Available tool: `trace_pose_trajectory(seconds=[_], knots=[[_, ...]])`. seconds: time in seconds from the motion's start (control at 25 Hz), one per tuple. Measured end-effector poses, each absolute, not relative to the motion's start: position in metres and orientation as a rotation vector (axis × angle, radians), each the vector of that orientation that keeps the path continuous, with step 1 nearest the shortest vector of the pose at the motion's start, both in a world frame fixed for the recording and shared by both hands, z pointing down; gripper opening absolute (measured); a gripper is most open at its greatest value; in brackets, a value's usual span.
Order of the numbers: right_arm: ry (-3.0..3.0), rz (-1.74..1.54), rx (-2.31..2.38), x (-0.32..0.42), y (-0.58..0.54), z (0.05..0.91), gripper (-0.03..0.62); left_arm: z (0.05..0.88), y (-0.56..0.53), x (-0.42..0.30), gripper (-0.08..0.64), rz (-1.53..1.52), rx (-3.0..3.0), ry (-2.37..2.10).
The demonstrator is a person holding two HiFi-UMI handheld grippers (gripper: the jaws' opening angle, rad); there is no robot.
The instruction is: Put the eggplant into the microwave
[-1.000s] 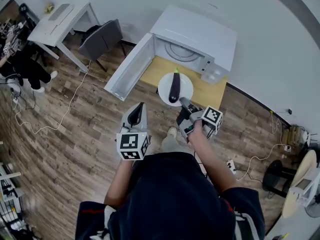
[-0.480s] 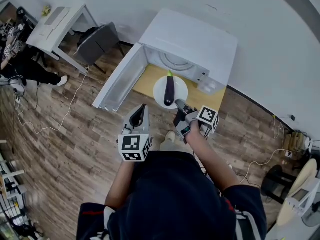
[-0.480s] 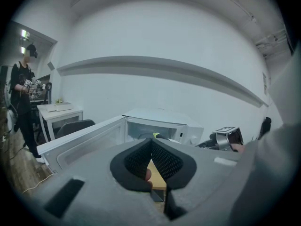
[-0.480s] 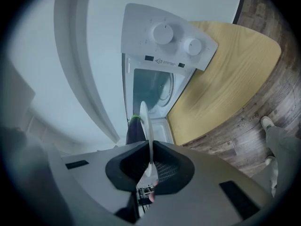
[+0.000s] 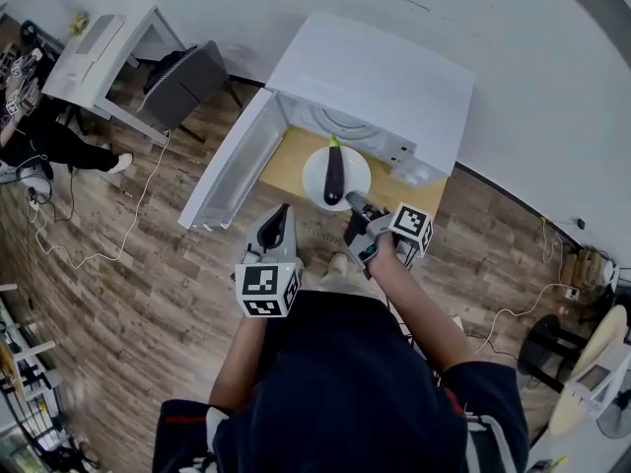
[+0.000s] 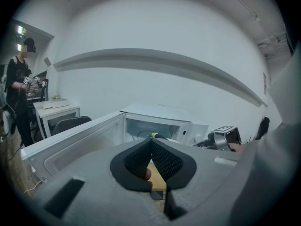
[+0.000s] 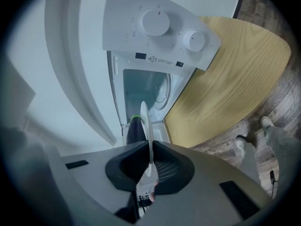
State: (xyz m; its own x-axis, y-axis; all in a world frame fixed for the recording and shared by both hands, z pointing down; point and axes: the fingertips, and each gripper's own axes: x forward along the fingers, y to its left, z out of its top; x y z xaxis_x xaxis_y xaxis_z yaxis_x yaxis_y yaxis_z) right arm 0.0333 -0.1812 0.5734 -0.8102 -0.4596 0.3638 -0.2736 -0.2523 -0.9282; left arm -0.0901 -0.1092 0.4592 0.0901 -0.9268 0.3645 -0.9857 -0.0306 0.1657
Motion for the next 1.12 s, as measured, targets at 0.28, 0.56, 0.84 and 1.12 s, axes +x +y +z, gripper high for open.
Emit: trace_pose_trajectory(seconds=[0.28, 0.56, 0.84, 1.12], knots=[[1.750, -2.137, -1.005, 0.027, -0.204, 0.585, 0.023, 0.472, -0.146, -0.099, 0.014, 0.287, 2.142, -1.716], [1.610, -2.074, -1.116, 0.015, -0.219, 0.600, 0.023, 0.477, -0.182, -0.131, 0.014, 0.333, 2.229, -1.603], [1.530, -2.033, -1.174, 0.010, -0.232, 0.621, 0.023, 0.487, -0.199, -0.129, 0.014, 0.387, 2.297, -1.482], [1.486, -1.994, -1.248, 0.012, -0.246, 0.644, 0.023, 0.498, -0.204, -0.119, 0.014, 0.453, 2.367, -1.346]])
